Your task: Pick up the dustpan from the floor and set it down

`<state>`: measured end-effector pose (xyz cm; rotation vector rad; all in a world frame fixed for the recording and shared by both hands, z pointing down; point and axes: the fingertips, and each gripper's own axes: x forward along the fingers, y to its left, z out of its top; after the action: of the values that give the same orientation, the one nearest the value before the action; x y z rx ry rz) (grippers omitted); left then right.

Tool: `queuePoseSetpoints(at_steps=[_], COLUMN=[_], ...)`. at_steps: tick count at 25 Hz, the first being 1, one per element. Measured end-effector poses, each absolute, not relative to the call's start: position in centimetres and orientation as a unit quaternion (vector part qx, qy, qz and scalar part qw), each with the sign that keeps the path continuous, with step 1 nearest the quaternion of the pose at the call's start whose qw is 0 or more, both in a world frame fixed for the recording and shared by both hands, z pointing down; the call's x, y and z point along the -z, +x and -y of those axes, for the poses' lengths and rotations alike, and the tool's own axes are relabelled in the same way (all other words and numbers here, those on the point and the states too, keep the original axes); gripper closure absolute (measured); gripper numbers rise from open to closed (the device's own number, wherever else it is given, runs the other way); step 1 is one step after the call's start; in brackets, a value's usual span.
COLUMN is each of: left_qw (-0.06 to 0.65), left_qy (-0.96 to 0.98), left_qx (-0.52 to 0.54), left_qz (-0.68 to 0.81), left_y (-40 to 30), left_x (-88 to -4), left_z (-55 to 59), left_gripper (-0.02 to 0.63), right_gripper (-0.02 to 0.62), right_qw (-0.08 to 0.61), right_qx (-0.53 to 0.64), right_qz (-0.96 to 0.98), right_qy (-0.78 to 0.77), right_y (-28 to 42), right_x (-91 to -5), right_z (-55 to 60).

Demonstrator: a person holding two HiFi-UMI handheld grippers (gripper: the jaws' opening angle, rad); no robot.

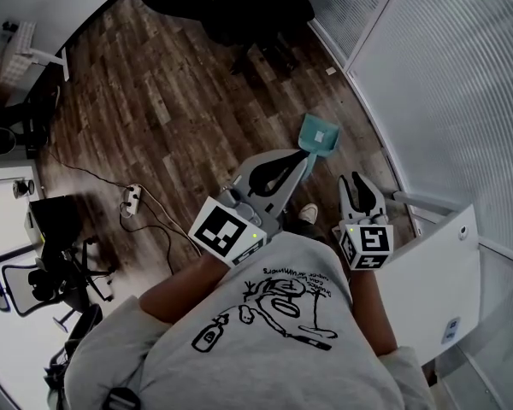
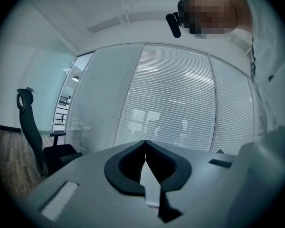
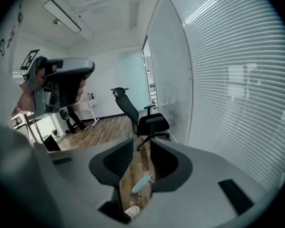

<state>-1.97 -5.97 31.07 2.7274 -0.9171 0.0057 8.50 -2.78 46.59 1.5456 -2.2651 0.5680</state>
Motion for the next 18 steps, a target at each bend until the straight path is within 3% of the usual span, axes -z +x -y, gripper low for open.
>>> queuePoseSetpoints(at_steps=[18], left_qw=[0.135], left_qy=[0.935], left_qx=[-0.007], left_qz=[0.327], left_y=[-3.1], left_x=[-32.0], left_z=[6.4], left_gripper=[0.604], right_gripper=[0.480], right_qw=[0.221], right_qx=[-0.271], right_qz=[0.788], right_qy=[0.506], right_y=[7.9], right_x=[-56.4], right_z=[1.9])
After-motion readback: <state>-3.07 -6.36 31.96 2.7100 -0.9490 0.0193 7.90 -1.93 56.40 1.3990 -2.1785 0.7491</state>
